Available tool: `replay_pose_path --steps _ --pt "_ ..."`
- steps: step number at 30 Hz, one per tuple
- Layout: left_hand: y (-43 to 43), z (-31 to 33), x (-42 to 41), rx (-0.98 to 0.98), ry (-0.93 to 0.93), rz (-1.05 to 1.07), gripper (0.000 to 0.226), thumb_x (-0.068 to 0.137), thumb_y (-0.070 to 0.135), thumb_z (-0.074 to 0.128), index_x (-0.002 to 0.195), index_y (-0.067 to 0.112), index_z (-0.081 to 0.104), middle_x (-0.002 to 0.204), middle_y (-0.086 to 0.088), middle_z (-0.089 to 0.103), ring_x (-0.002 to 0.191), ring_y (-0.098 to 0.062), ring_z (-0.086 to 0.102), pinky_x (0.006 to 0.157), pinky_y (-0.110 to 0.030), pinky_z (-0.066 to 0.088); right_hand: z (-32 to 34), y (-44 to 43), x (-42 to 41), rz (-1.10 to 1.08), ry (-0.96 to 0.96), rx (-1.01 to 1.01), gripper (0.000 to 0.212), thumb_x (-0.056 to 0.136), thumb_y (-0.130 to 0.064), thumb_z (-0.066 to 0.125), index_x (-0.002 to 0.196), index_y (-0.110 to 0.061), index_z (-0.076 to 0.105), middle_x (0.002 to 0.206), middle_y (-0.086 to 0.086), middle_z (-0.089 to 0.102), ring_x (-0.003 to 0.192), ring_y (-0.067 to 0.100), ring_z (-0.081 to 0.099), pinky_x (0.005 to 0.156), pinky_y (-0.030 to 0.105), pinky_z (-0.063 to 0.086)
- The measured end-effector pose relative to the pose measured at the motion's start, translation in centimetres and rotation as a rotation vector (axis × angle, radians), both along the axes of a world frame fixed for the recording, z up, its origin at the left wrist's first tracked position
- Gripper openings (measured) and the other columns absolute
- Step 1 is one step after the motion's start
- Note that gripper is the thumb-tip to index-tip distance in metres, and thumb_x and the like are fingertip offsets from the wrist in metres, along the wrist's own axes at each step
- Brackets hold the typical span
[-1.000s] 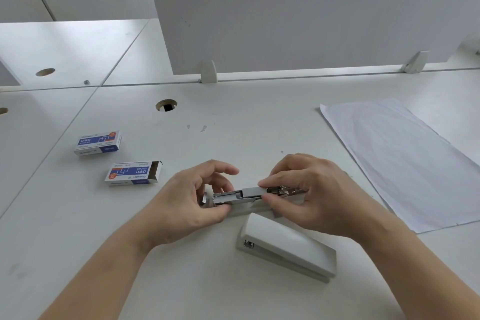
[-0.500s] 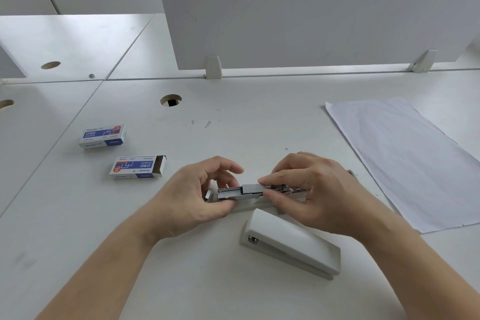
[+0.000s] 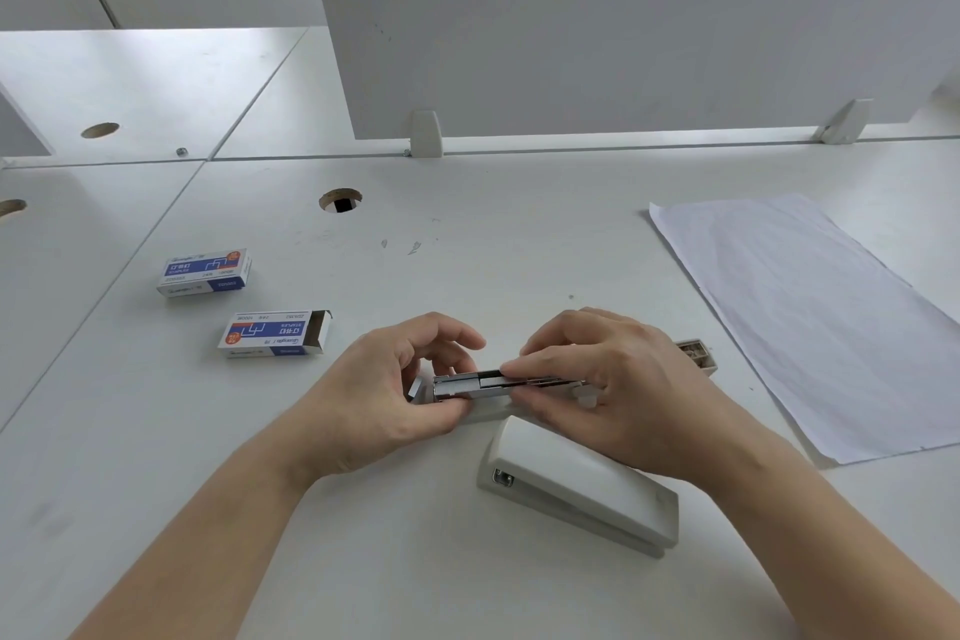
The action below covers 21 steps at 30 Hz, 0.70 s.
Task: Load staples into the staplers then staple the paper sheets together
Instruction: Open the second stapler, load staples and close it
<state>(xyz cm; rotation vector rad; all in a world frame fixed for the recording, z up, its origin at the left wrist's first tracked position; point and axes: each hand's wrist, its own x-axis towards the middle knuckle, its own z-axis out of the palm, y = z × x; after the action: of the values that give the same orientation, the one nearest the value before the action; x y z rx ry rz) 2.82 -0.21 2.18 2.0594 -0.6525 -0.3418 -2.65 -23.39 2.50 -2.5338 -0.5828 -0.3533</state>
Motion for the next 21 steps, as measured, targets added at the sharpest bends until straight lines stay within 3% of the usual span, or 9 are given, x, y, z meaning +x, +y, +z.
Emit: replay_pose_path --steps 4,8,11,15,18,21 --pt "0.00 0.02 -0.04 -0.005 0.004 0.000 0.041 0.077 0.011 0.076 0.107 0.035 0.062 0.091 0.008 0.069 0.064 -0.029 0.042 0.061 -0.025 0.041 0.20 0.11 0.01 -0.017 0.029 0.006 0.011 0.087 -0.041 0.073 0.097 -0.039 0.078 0.097 -0.019 0.067 0.083 0.003 0.062 0.071 0.025 0.053" --pt "0.04 0.03 -0.03 -0.008 0.005 -0.005 0.041 0.077 0.012 0.076 0.108 0.036 0.061 0.092 0.007 0.069 0.062 -0.022 0.040 0.060 -0.024 0.041 0.32 0.16 0.13 -0.056 0.225 0.155 0.007 0.086 -0.038 0.075 0.091 -0.034 0.078 0.101 -0.022 0.066 0.089 0.003 0.065 0.074 0.017 0.050" --pt "0.06 0.05 -0.04 -0.011 0.006 -0.002 0.042 0.076 0.011 0.076 0.107 0.035 0.061 0.092 0.007 0.069 0.062 -0.018 0.039 0.061 -0.024 0.041 0.30 0.24 0.34 -0.071 0.304 0.292 0.003 0.087 -0.033 0.075 0.086 -0.031 0.078 0.099 -0.020 0.069 0.085 0.004 0.067 0.072 0.021 0.053" --pt "0.07 0.08 -0.04 0.002 -0.008 -0.002 0.041 0.076 0.012 0.076 0.105 0.036 0.062 0.093 0.009 0.070 0.061 -0.015 0.038 0.059 -0.020 0.041 0.61 -0.12 0.48 -0.119 0.315 0.426 0.007 0.090 -0.029 0.071 0.086 -0.031 0.076 0.092 -0.016 0.072 0.093 0.005 0.065 0.082 0.023 0.054" --pt "0.11 0.09 -0.02 0.001 -0.010 -0.005 0.039 0.076 0.013 0.076 0.104 0.037 0.063 0.094 0.010 0.069 0.060 -0.012 0.039 0.059 -0.016 0.040 0.56 -0.29 0.44 -0.097 0.312 0.323 0.004 0.089 -0.034 0.072 0.088 -0.034 0.076 0.098 -0.017 0.069 0.083 0.011 0.067 0.075 0.025 0.054" --pt "0.14 0.12 -0.02 -0.002 -0.011 -0.003 0.039 0.076 0.013 0.076 0.102 0.039 0.063 0.094 0.010 0.069 0.060 -0.010 0.039 0.059 -0.015 0.040 0.55 -0.12 0.31 -0.080 0.312 0.223 0.004 0.088 -0.035 0.073 0.088 -0.035 0.077 0.101 -0.020 0.067 0.083 0.008 0.066 0.067 0.015 0.048"
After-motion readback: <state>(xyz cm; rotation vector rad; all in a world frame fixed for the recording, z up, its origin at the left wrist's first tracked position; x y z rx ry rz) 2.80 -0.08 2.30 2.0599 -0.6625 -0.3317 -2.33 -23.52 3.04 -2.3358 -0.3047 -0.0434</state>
